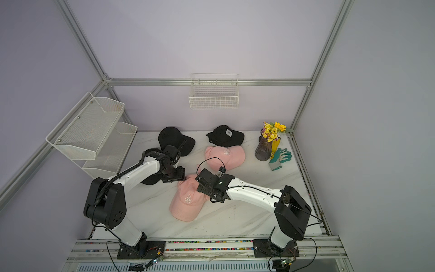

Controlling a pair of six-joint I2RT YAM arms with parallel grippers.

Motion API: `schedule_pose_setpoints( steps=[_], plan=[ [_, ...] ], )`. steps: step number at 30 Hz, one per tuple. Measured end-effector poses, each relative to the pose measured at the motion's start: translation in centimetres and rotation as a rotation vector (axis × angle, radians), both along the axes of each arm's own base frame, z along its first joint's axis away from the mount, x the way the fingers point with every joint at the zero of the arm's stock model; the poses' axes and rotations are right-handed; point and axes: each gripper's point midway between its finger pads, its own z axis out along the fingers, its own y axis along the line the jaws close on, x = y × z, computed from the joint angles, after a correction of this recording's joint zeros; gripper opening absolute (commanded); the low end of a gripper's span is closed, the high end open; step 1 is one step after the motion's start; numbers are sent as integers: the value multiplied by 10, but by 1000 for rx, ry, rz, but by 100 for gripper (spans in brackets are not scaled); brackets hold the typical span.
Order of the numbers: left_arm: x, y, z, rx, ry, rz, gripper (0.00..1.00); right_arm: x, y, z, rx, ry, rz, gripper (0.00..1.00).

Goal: Stack the baseball caps by color
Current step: Place the baseball cap on the baseball cap.

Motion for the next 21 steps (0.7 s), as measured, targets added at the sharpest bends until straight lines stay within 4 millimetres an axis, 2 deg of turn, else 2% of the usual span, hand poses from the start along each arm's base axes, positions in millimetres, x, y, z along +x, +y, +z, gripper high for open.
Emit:
schedule_pose_setpoints(
  steps=[4,8,10,13,17,19,21],
  plan=[
    [-1,8,1,-10,-44,42,74,4,9,7,66,-53,182,97],
    [8,11,6,-37,-87,77,73,14,11,6,131,-58,243,97],
    [13,9,17,-64,-128,80,74,22,10,14,146,-88,251,97],
    [27,-4,50,-155,-242,60,77,37,-3,32,180,-132,233,97],
    [61,-33,120,-337,-452,29,78,86,-44,59,188,-212,140,97],
    [77,-47,146,-405,-522,19,78,107,-63,68,177,-245,98,97],
    [93,-64,163,-458,-558,9,78,121,-77,74,169,-266,73,97]
  ],
)
